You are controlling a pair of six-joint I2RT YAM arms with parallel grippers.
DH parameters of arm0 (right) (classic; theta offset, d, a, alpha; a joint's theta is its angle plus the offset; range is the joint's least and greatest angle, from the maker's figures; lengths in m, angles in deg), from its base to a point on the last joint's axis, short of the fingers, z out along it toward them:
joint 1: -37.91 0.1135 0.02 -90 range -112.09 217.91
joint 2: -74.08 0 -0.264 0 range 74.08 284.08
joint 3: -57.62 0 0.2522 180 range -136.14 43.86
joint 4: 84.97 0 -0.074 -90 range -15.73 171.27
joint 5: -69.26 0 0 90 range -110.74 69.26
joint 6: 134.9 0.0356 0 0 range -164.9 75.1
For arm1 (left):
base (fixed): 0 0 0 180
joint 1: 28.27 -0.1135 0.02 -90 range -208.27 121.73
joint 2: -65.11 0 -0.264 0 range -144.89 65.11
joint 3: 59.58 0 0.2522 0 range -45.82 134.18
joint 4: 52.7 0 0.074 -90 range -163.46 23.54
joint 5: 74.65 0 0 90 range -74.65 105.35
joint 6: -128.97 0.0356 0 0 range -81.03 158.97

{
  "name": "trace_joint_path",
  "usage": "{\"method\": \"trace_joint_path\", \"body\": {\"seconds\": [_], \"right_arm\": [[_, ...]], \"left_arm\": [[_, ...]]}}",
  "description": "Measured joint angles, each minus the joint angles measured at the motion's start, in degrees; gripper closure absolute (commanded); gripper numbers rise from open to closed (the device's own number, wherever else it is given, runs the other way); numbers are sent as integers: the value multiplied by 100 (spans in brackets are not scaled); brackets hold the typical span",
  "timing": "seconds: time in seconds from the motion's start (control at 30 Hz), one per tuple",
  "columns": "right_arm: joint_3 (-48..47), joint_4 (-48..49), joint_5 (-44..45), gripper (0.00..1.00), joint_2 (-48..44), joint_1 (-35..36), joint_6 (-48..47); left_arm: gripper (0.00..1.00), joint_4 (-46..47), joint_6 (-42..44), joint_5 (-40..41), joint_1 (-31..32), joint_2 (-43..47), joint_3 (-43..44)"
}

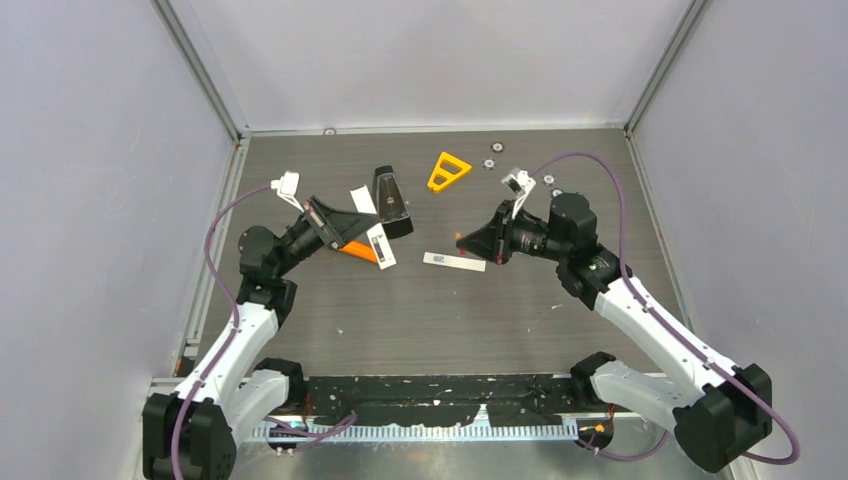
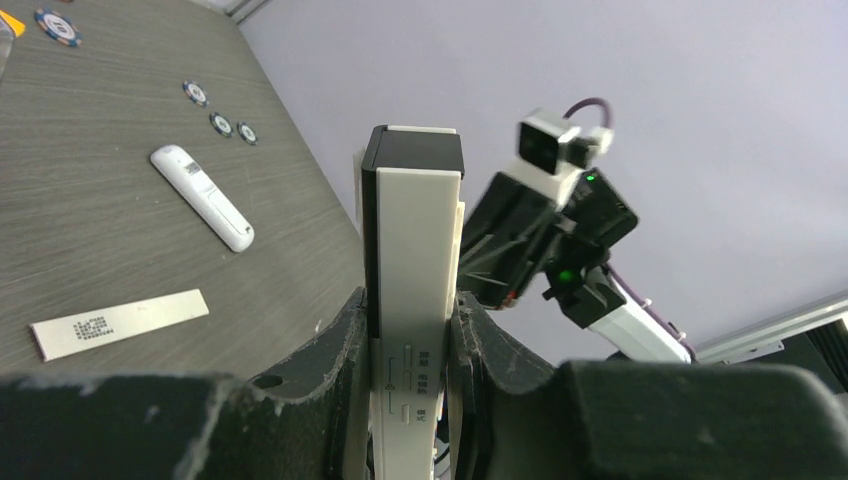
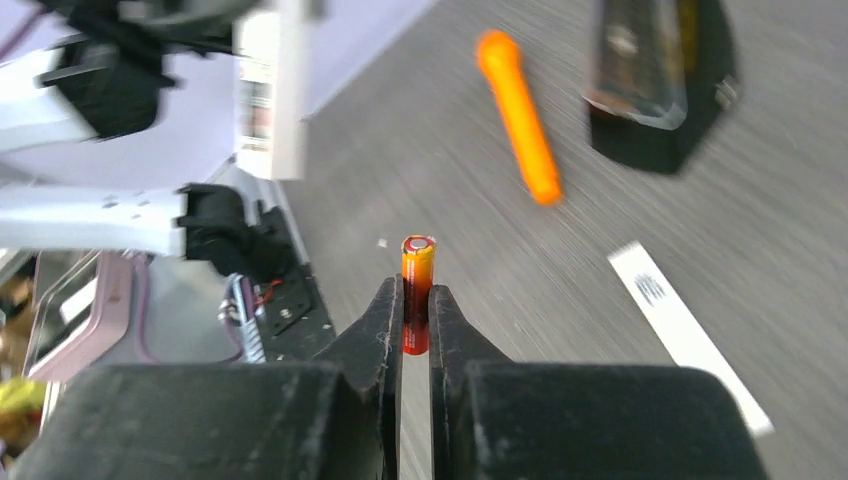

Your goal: Load the batteries into the remote control

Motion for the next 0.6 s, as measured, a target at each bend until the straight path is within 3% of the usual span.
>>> {"method": "trace_joint_path", "body": {"seconds": [0.33,0.6], "right_arm": [[-1486,-396,-258,93,74,1569,-1211],[-2621,-1773,1252,94,1091,2037,-1172]], "left_arm": [[100,22,-22,-264,7,-133,-11],[100,896,-719,-278,92,-822,-798]]}}
